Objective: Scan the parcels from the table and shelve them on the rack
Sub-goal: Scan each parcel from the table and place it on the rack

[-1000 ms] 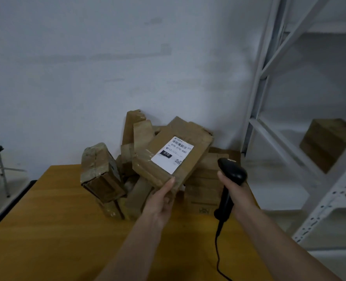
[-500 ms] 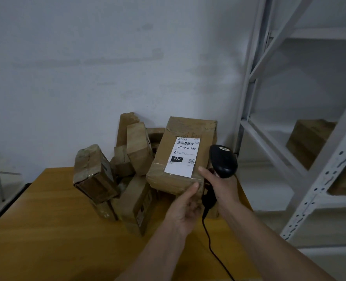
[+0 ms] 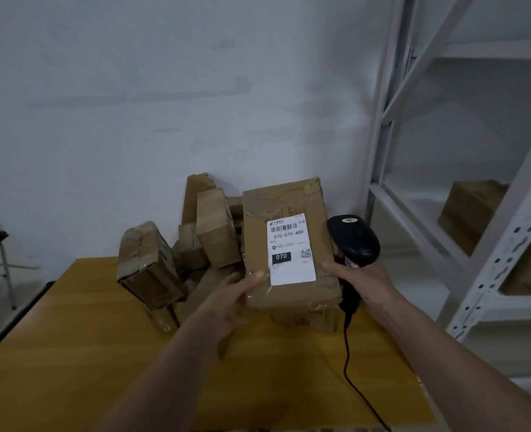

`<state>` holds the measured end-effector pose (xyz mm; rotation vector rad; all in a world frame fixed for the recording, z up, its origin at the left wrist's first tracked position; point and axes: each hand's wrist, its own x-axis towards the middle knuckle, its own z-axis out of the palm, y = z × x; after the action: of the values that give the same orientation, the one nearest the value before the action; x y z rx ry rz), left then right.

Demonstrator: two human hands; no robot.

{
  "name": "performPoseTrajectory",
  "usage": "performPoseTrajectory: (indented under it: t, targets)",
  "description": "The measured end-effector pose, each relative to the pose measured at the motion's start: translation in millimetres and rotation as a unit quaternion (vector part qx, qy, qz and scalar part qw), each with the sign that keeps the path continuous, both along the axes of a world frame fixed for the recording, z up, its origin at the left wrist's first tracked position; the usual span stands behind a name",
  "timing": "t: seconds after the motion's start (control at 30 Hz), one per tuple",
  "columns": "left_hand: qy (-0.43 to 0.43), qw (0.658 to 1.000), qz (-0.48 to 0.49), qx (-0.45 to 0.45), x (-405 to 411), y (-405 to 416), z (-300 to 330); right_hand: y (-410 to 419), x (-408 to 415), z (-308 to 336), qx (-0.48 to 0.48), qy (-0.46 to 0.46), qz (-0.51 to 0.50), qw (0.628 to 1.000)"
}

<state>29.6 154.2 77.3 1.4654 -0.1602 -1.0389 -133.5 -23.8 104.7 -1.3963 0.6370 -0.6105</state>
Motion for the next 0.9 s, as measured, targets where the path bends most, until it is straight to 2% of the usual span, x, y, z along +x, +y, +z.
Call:
performPoseTrajectory:
  t: [0.07,0.13,0.23,0.33,0.43,0.6,0.9]
  targets:
    - [-0.035,0.996,-0.066,0.056,-1,-3,14,2,0,-1,-0.013,0.013,0.022,1.000]
    - [-0.048,0.989,-0.089,0.105,-2,-7,19,3,0,-1,-0.033,0.023,0.039,0.998]
    - [-0.042,0.993,-0.049,0.095,-6,-15,14,1,2,-1,-0.054,0.035,0.040,0.997]
    - [-0.071,0.994,0.062,0.048,-11,-20,13,3,5,1,-0.109,0.059,0.035,0.992]
    - [-0.077,0.990,0.121,0.019,-7,-26,17,10,6,4,-0.141,0.060,0.050,0.987]
    - [-0.125,0.983,0.133,0.035,-4,-33,19,27,3,11,-0.150,0.032,0.023,0.988]
    - [-0.182,0.972,0.139,0.056,-2,-40,14,38,-1,19,-0.128,0.032,0.031,0.991]
